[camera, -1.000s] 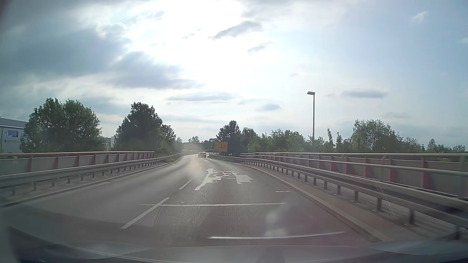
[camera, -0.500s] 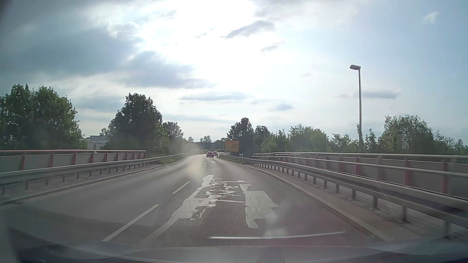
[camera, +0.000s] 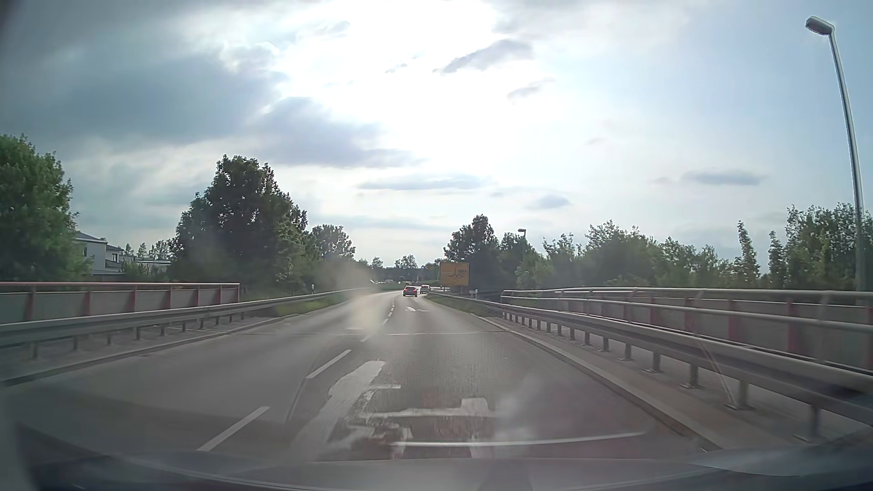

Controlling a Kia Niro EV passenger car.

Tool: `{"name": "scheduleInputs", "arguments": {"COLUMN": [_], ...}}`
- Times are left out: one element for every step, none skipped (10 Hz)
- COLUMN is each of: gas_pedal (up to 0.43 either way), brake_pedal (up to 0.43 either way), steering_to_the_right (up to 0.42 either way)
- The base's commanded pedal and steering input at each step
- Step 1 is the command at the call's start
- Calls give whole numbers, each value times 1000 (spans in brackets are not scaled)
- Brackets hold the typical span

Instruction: Follow the waypoints while adhering to traffic rules and regulations

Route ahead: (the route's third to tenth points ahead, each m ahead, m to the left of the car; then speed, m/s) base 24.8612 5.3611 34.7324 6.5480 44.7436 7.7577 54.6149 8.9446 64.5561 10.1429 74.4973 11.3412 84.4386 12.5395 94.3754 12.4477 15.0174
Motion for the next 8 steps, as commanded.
{"name": "scheduleInputs", "arguments": {"gas_pedal": [169, 169, 169, 169, 169, 169, 157, 157], "brake_pedal": [0, 0, 0, 0, 0, 0, 0, 0], "steering_to_the_right": [-25, -24, -23, -23, -21, -21, -21, -19]}}
